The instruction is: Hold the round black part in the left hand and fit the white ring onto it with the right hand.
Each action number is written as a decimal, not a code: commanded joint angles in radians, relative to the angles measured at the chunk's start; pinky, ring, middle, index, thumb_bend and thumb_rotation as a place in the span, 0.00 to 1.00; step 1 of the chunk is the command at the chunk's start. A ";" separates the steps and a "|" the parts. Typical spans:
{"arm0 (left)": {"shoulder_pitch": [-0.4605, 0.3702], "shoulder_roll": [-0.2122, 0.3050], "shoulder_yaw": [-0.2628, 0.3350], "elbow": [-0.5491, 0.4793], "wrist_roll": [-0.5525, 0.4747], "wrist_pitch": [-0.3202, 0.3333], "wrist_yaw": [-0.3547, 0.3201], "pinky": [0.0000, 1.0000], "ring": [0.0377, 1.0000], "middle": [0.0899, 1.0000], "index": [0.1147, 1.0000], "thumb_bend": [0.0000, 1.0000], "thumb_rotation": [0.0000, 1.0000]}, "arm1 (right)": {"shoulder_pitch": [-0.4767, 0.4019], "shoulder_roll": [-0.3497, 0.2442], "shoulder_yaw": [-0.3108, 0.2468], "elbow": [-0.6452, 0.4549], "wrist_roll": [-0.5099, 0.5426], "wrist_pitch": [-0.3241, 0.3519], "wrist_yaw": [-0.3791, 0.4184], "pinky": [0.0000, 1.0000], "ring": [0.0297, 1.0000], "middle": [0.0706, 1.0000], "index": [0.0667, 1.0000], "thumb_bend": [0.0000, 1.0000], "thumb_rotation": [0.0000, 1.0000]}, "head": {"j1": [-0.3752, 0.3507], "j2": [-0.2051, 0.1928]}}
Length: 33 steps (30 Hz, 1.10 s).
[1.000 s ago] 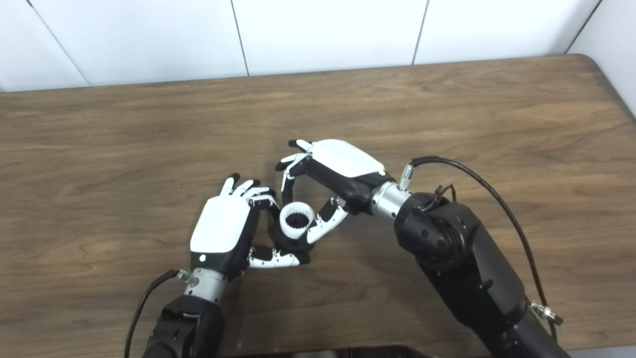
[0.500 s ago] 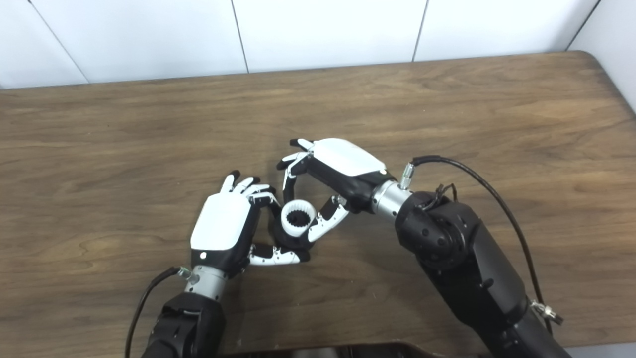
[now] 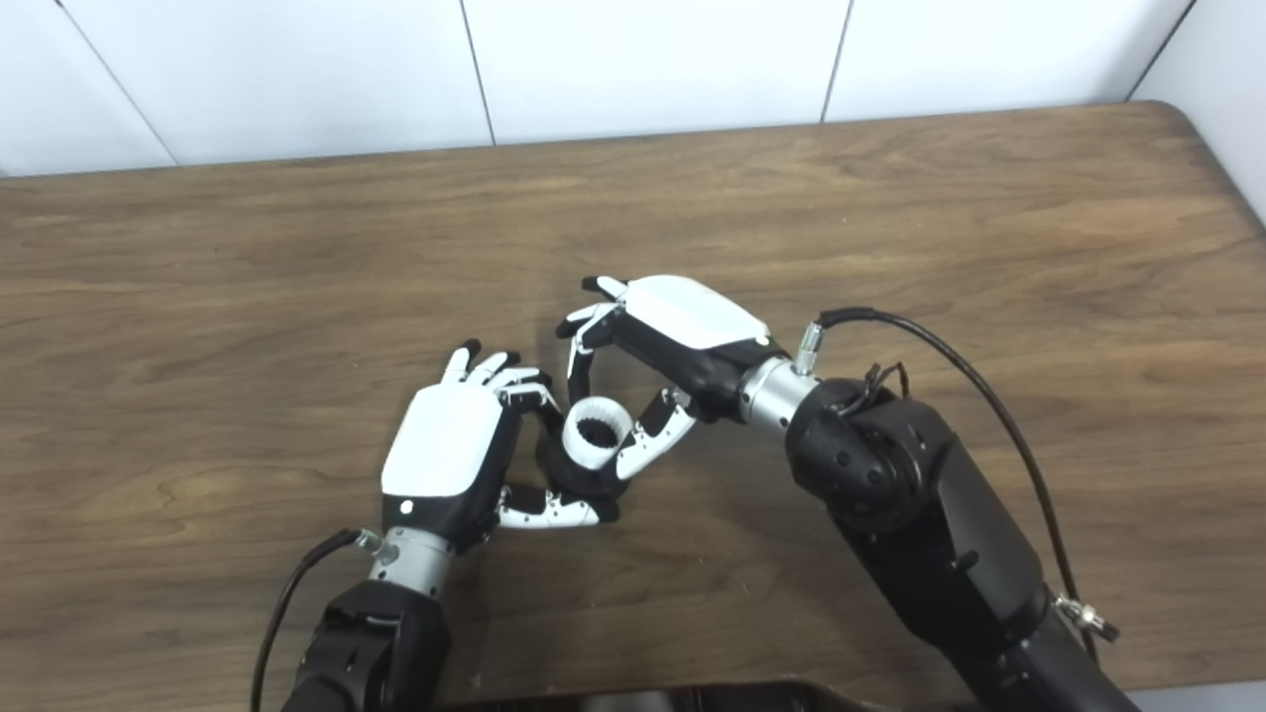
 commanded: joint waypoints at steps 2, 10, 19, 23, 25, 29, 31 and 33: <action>0.009 -0.008 -0.014 0.001 0.002 -0.002 -0.034 1.00 0.89 0.76 0.42 0.52 0.05 | -0.036 0.008 -0.004 -0.007 0.001 -0.016 -0.009 1.00 0.99 0.84 0.45 0.52 0.14 | 0.000 0.001; 0.010 -0.008 -0.012 -0.002 0.001 -0.005 -0.032 1.00 0.89 0.76 0.42 0.52 0.06 | -0.044 0.014 -0.007 0.002 0.005 -0.011 -0.008 1.00 1.00 0.84 0.45 0.52 0.13 | 0.001 0.003; 0.011 -0.008 -0.012 -0.001 0.000 -0.004 -0.033 1.00 0.89 0.76 0.42 0.52 0.06 | -0.039 0.018 -0.003 -0.003 -0.008 -0.009 -0.002 1.00 0.99 0.83 0.45 0.52 0.14 | 0.001 0.002; 0.011 -0.009 -0.013 -0.003 0.004 -0.004 -0.033 1.00 0.89 0.76 0.42 0.52 0.06 | -0.036 0.017 -0.006 -0.003 -0.008 -0.010 -0.004 1.00 0.99 0.84 0.45 0.52 0.14 | -0.001 0.004; 0.013 -0.009 -0.014 -0.004 0.005 -0.004 -0.032 1.00 0.89 0.76 0.42 0.52 0.06 | -0.034 0.015 -0.007 -0.004 -0.010 -0.011 -0.004 1.00 0.99 0.84 0.45 0.52 0.14 | 0.000 0.005; 0.012 -0.009 -0.014 -0.003 0.008 -0.005 -0.031 1.00 0.88 0.76 0.42 0.52 0.06 | -0.032 0.015 -0.008 -0.007 -0.010 -0.006 -0.001 1.00 0.99 0.83 0.45 0.52 0.14 | 0.000 0.005; 0.013 -0.010 -0.014 -0.005 0.010 -0.005 -0.031 1.00 0.89 0.76 0.42 0.52 0.06 | -0.031 0.013 -0.007 -0.009 -0.009 -0.007 0.002 1.00 0.99 0.84 0.45 0.52 0.14 | 0.003 0.008; 0.013 -0.010 -0.015 -0.005 0.011 -0.006 -0.028 1.00 0.88 0.76 0.42 0.52 0.06 | -0.030 0.011 -0.006 -0.008 -0.008 -0.012 0.001 1.00 0.99 0.84 0.45 0.52 0.14 | 0.004 0.010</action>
